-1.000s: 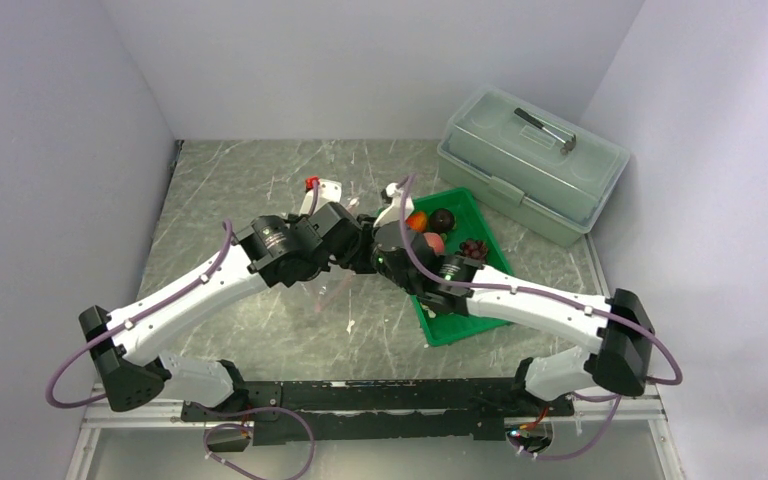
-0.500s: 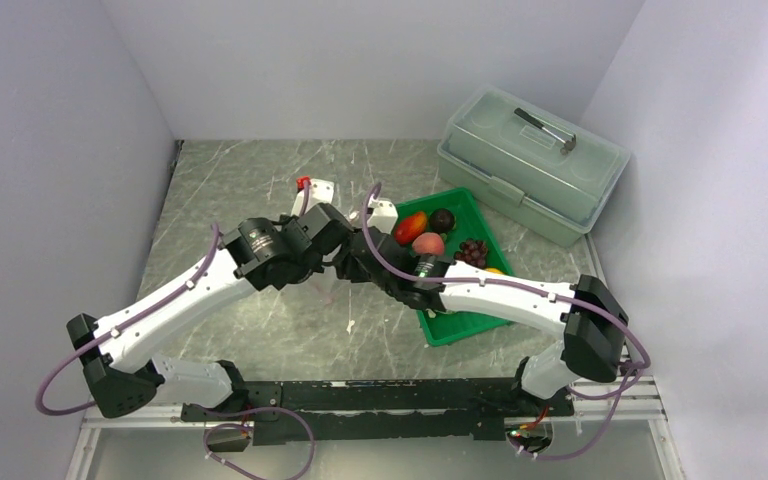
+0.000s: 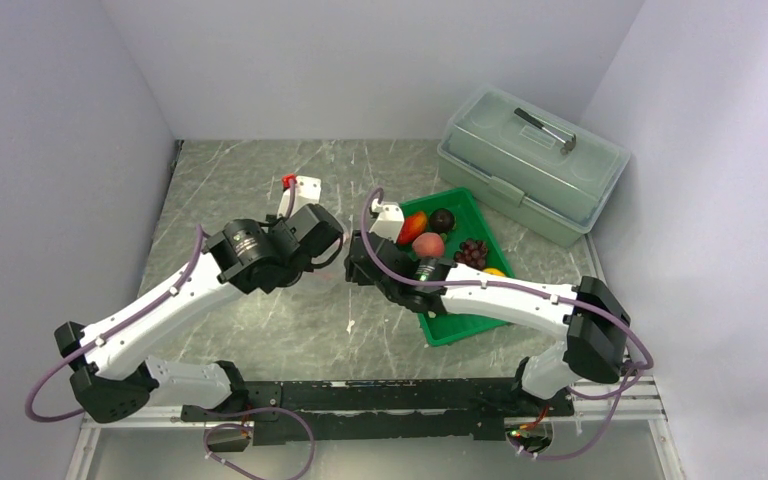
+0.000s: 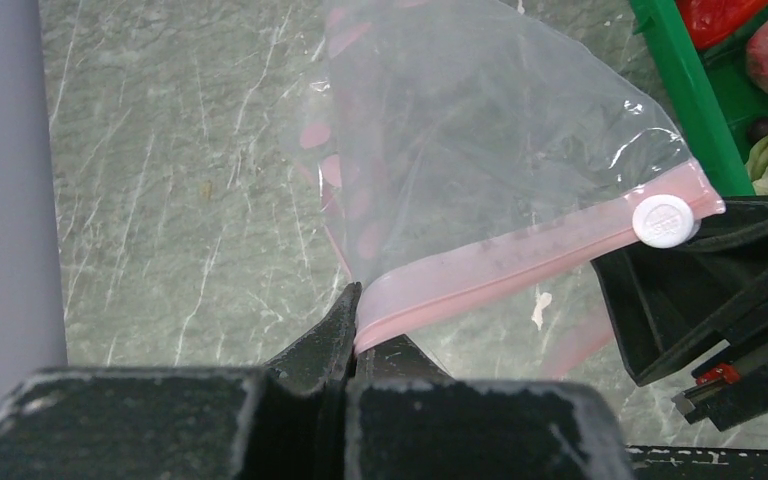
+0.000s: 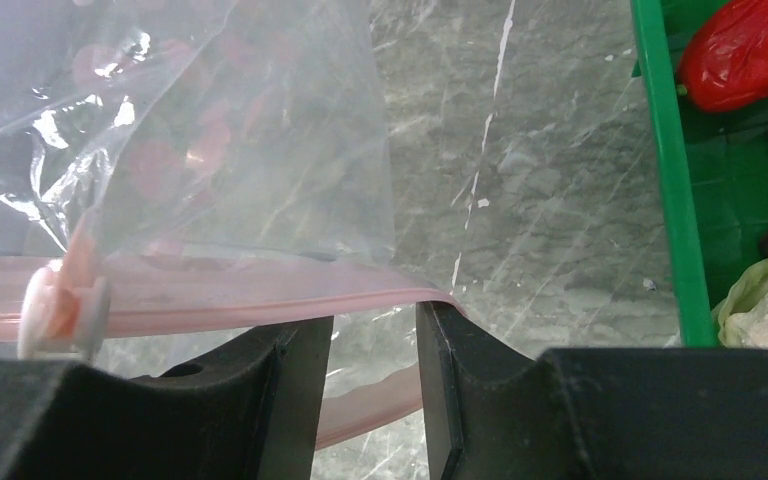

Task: Place the food in the zip-top bag and seal the zipper
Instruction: Open the zipper of the food storage bag, then pick up the fake vegetable from the bin.

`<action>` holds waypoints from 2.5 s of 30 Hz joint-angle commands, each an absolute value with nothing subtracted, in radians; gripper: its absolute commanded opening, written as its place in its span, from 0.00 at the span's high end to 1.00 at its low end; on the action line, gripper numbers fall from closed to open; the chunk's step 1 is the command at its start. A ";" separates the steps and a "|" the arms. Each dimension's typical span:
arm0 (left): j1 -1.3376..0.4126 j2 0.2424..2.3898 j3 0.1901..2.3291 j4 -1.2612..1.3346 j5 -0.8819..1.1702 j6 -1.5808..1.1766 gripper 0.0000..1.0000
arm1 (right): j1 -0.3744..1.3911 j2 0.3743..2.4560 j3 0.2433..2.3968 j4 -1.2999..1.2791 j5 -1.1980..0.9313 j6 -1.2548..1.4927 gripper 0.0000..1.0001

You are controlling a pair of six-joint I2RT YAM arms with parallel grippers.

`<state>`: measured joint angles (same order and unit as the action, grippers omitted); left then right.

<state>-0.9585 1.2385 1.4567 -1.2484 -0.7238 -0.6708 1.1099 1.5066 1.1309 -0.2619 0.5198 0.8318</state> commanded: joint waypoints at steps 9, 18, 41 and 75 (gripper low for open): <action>-0.954 1.274 1.440 -1.239 -0.784 -0.678 1.00 | 1.100 1.403 1.179 -0.255 0.473 0.753 0.53; -0.954 1.305 1.433 -1.218 -0.797 -0.667 1.00 | 1.100 1.243 1.158 -0.315 0.461 0.683 0.51; -0.911 1.267 1.346 -1.096 -0.806 -0.569 1.00 | 1.036 0.962 1.040 -0.694 0.591 0.524 0.33; -0.846 1.181 1.221 -0.964 -0.601 -0.430 1.00 | 0.793 1.257 0.881 -0.569 0.253 0.418 0.14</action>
